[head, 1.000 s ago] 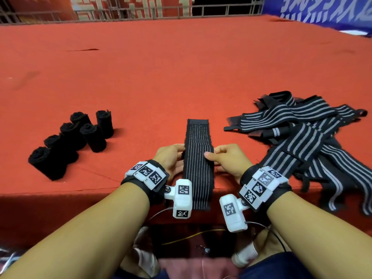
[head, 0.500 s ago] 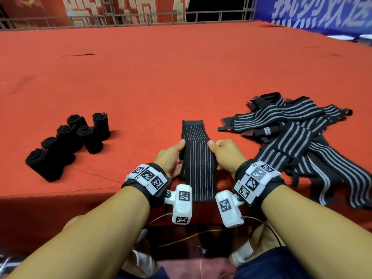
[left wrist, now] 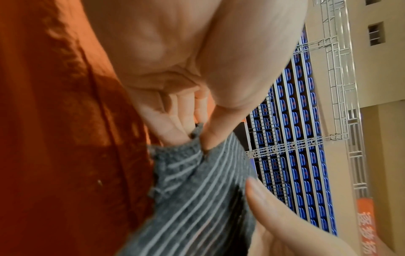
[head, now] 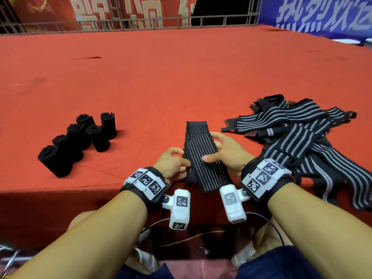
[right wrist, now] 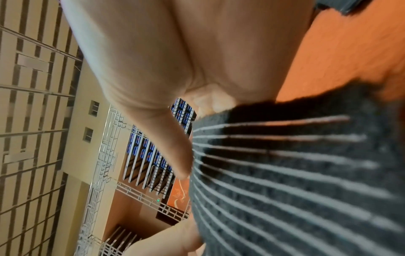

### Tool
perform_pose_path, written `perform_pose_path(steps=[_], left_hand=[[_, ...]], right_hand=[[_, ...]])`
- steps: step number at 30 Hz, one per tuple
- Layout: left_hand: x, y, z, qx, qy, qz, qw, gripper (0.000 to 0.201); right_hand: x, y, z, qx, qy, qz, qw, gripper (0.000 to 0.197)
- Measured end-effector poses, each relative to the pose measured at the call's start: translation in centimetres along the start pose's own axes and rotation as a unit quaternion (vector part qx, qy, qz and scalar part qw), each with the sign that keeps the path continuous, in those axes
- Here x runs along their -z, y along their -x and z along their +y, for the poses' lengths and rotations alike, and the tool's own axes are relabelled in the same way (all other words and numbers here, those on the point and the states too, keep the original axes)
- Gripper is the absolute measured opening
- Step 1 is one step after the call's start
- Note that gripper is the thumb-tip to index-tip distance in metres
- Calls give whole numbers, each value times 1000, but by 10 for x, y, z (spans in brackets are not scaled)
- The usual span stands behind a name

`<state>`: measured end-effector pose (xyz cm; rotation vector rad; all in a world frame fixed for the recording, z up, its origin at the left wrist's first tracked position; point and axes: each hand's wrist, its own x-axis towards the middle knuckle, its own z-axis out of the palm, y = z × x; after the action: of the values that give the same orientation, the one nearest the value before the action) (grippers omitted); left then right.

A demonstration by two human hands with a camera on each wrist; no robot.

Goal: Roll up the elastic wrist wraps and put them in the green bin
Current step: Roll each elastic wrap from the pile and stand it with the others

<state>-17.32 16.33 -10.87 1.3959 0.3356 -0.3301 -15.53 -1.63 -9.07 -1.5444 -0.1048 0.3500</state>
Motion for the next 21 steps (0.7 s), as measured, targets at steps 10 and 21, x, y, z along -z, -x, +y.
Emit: perform_pose_path(steps=[10, 21], left_hand=[[5, 35, 6, -85, -68, -122, 987, 80], [5, 48, 16, -87, 0, -107, 990, 61]], right_hand=[[-18, -4, -10, 11, -46, 119, 992, 74], [-21, 15, -18, 45, 45, 131, 989, 69]])
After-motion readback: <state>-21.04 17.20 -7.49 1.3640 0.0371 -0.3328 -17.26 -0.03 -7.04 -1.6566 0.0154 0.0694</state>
